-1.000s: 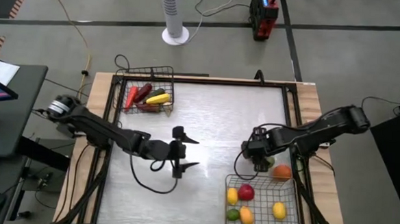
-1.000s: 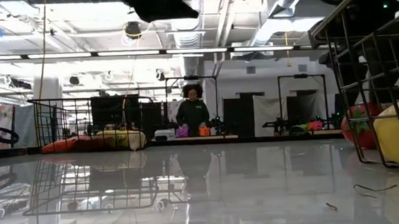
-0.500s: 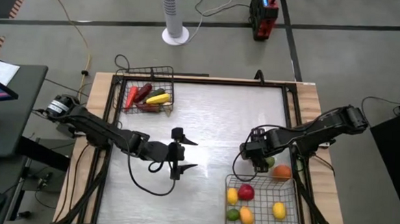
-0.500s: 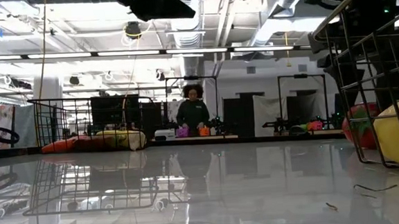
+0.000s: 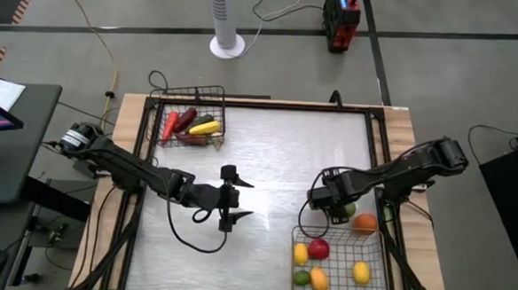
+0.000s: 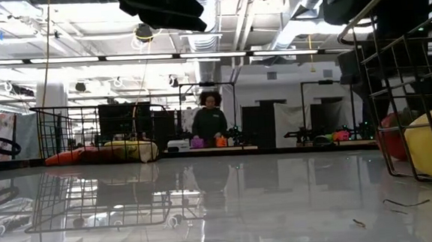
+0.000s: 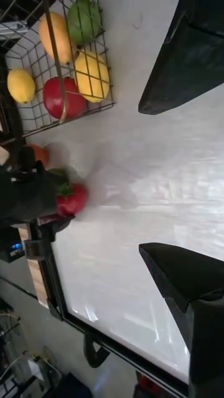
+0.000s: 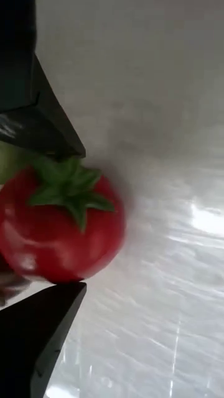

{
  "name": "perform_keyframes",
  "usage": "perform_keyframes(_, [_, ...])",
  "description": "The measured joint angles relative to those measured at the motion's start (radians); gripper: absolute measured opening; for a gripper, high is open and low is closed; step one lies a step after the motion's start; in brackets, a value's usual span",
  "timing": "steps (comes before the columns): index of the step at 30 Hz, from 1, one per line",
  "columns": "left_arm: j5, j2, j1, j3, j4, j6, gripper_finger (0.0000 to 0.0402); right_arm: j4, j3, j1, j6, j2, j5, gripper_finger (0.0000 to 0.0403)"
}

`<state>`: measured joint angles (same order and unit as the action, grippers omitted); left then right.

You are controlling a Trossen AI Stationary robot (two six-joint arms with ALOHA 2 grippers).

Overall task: Sort produce into baskets
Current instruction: Put the tomato into the gold wire basket

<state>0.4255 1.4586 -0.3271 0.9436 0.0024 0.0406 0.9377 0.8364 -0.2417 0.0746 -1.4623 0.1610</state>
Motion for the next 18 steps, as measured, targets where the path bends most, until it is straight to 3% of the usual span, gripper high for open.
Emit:
perform_keyframes(5, [0.003, 0.0, 0.0, 0.0, -0.002, 0.0, 0.0345, 0.019, -0.001, 0.001, -0.005, -0.047, 0.009, 0.0352])
perform_keyframes(11, [0.01, 0.0, 0.0, 0.0, -0.004, 0.003, 0.0345, 0.038, 0.003, 0.002, -0.005, -0.042, -0.004, 0.0309])
perform_keyframes(18, [0.032, 0.0, 0.0, 0.0, -0.004, 0.008, 0.0345, 0.083, 0.069, 0.002, -0.003, -0.044, -0.011, 0.0305])
